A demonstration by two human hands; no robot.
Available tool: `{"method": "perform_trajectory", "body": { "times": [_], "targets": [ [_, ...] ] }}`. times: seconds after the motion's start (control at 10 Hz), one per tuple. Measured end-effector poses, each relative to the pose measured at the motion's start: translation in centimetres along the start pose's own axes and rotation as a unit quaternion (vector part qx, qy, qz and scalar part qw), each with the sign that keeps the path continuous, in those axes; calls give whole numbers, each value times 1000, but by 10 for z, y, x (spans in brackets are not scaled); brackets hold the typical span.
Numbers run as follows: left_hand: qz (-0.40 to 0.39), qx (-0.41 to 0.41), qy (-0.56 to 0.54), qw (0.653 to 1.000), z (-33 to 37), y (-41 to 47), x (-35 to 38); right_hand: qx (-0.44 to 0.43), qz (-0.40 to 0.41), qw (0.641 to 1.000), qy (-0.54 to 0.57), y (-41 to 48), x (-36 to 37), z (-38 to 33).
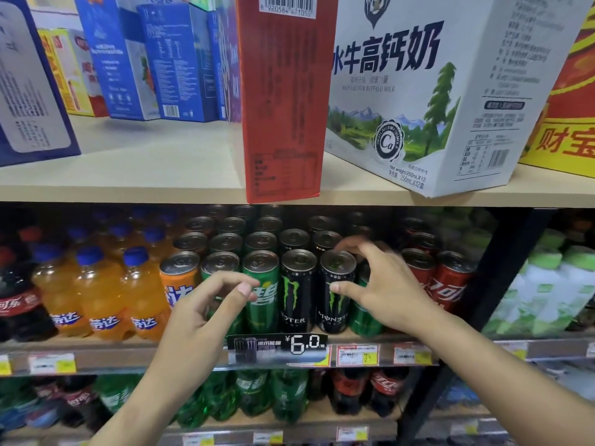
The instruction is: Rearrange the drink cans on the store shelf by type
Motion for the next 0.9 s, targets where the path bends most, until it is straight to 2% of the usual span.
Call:
{"method": "perform_trajectory", "body": {
  "times": [0.3,0.5,0.6,0.9],
  "targets": [
    [-19,-17,-3,1000,-6,-6,8,-19,31,998,-53,-1,4,-3],
    [-32,-34,-3,999,-6,-12,15,-28,4,995,-92,-6,5,-4],
    [-51,-44,2,998,-5,-15,18,-31,3,996,-80,-11,2,-6],
    [-71,-47,-4,996,5,-38,6,-43,82,995,39,-64,-8,-20]
  ]
}}
Point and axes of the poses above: each hand's wrist, its own y-axis towards the middle knuckle, its own x-axis out of the palm, z = x × y, the point moved 4 cm from there along y, towards the middle knuckle, and after that the axes turned 9 degrees about -x, right-handed, at the moved point
